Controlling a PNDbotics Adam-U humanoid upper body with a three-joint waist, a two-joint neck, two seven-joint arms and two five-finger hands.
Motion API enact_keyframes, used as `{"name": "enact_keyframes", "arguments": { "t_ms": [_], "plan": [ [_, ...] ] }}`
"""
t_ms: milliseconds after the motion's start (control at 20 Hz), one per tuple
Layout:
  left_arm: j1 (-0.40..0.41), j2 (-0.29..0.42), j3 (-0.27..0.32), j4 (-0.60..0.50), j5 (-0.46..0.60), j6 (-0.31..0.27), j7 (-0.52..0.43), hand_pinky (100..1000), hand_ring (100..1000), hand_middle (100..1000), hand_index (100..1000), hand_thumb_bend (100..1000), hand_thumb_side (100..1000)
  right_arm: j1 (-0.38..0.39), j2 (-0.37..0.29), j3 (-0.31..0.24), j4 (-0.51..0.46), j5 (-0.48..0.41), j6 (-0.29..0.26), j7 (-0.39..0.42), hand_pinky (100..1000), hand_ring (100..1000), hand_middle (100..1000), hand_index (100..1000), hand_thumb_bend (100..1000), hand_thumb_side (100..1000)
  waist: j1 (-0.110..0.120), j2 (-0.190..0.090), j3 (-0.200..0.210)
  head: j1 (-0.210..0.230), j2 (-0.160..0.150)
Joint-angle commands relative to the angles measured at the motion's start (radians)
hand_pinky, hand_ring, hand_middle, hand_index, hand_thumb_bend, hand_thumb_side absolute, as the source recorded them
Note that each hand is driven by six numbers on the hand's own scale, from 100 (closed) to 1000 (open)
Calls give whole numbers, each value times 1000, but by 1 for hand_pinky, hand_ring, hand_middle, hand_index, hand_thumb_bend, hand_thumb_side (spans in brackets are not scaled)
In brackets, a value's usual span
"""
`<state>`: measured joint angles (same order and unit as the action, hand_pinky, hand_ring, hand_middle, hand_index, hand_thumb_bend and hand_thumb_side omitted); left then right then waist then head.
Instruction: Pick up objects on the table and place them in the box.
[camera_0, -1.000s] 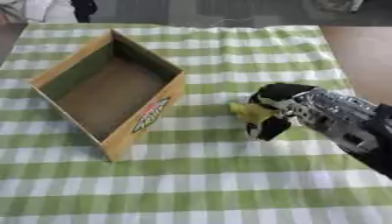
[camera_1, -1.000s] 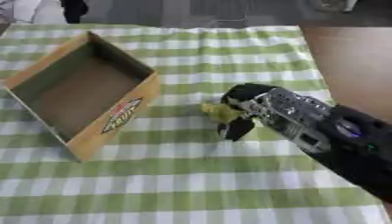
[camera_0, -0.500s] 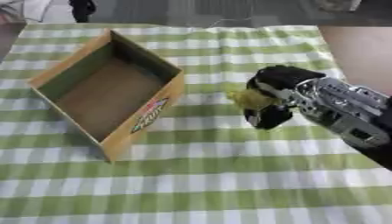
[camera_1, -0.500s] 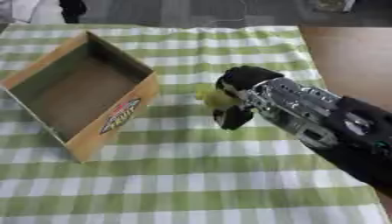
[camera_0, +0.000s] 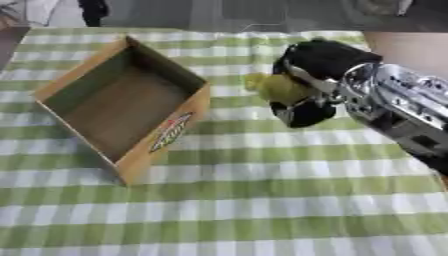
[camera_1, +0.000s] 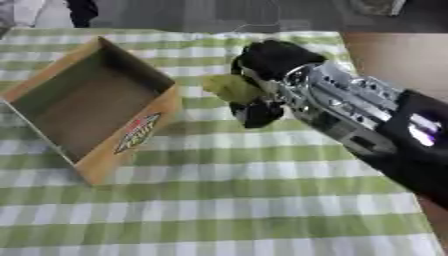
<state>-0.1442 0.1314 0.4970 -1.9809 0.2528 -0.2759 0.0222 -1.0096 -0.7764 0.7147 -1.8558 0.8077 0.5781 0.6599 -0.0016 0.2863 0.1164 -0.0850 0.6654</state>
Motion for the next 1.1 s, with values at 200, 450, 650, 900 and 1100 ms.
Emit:
{"name": "enact_keyframes", "arguments": {
  "t_ms": [200, 450, 650, 900, 1100],
  "plan": [
    [-1, 20, -1, -19, 1, 5, -2, 688, 620, 602, 710, 100, 897, -113, 47, -33, -54, 24, 253, 247, 818, 866, 461, 609, 100, 271, 2, -28, 2, -5, -3],
    [-2, 20, -6, -19, 6, 7, -3, 687, 620, 601, 711, 100, 896, -198, 155, -20, 1, 49, 248, 247, 823, 866, 457, 608, 100, 264, 4, -33, 9, -14, -4],
    [-1, 17, -12, -19, 10, 7, -9, 688, 620, 601, 711, 100, 897, -261, 280, -3, 97, 91, 224, 247, 825, 868, 456, 608, 100, 258, 8, -33, 25, -30, -6],
    [-1, 10, -17, -19, 15, 7, -18, 688, 620, 601, 710, 100, 896, -303, 404, -6, 241, 163, 186, 247, 829, 867, 452, 606, 100, 255, 10, -28, 50, -52, -10],
    [-7, 9, -22, -19, 21, 7, -23, 688, 619, 601, 711, 100, 896, -322, 485, -31, 317, 205, 180, 242, 835, 865, 443, 603, 100, 249, 7, -23, 67, -68, -13]
  ]
}}
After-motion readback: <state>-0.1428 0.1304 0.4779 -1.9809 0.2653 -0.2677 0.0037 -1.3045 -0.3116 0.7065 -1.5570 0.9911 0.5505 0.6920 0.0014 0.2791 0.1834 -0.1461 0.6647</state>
